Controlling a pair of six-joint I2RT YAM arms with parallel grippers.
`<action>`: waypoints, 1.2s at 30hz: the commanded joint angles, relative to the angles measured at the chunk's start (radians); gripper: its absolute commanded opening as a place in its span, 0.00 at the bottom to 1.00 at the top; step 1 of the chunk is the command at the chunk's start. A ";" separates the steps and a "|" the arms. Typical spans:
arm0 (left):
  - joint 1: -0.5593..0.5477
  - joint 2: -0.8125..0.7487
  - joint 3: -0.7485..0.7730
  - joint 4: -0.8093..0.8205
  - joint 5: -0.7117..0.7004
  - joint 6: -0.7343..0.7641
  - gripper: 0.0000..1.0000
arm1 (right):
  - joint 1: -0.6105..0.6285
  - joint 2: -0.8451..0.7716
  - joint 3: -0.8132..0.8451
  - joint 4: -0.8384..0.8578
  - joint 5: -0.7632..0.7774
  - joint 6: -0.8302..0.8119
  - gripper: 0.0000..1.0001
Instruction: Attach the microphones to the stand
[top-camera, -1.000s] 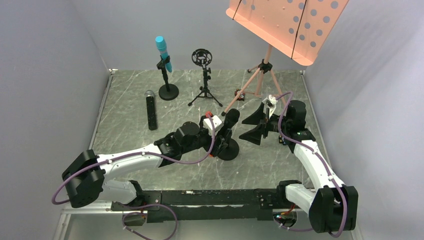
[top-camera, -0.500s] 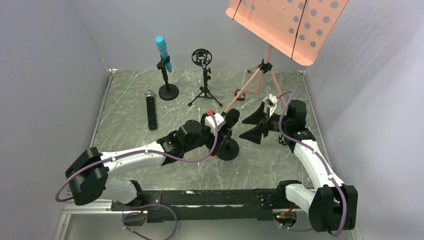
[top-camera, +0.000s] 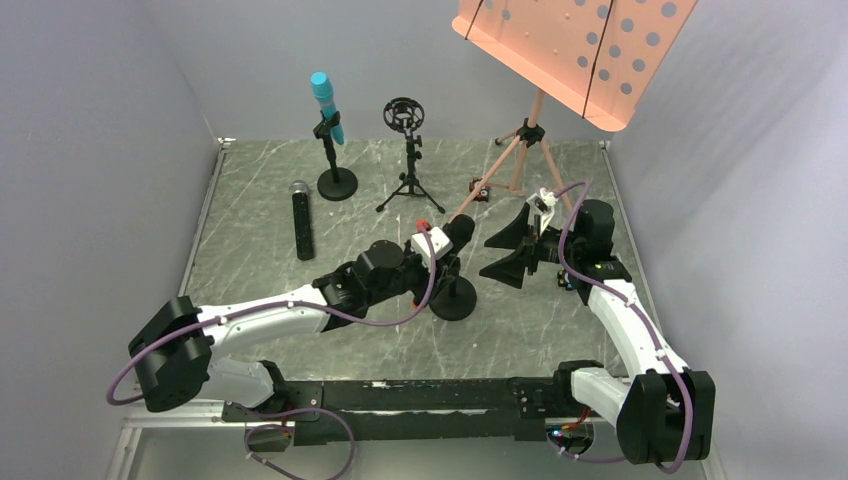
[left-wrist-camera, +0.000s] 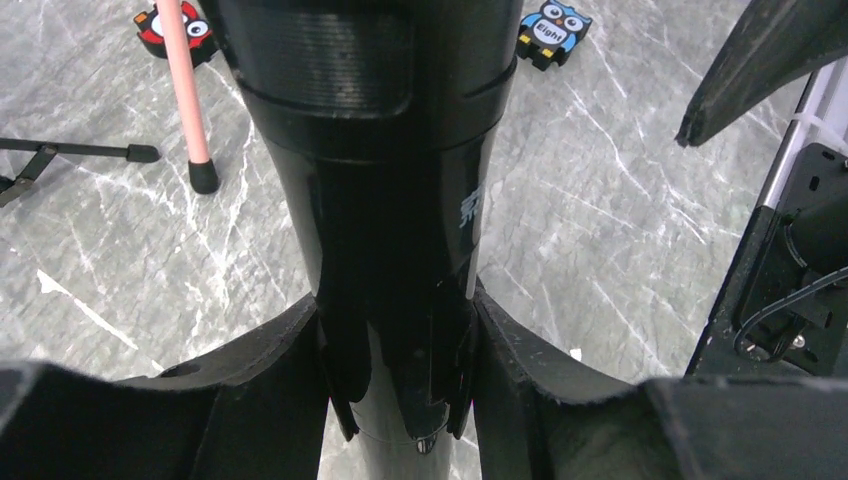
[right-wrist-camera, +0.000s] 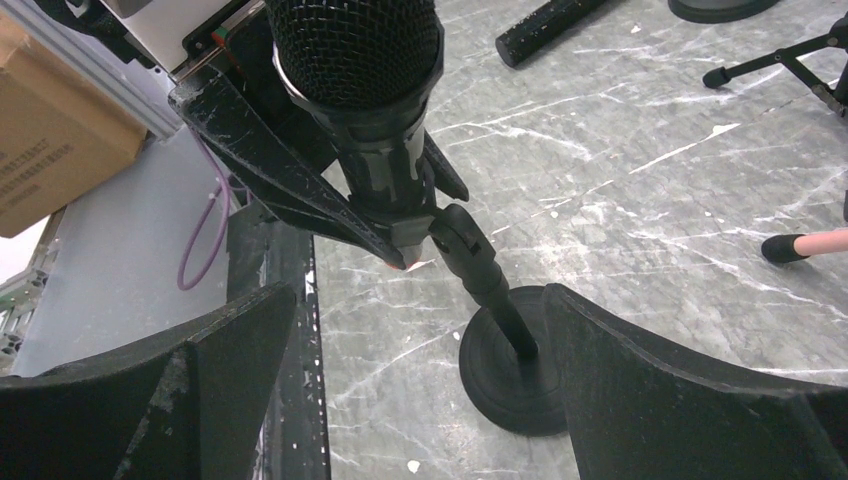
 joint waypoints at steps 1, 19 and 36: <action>0.007 -0.103 0.017 -0.019 -0.058 0.046 0.25 | -0.006 -0.006 0.016 0.046 -0.027 0.005 1.00; 0.688 -0.418 0.069 -0.282 -0.035 0.119 0.17 | -0.010 0.001 0.022 0.044 -0.039 0.012 1.00; 1.044 -0.204 0.220 -0.093 0.028 0.066 0.16 | -0.011 0.016 0.027 0.032 -0.058 0.015 1.00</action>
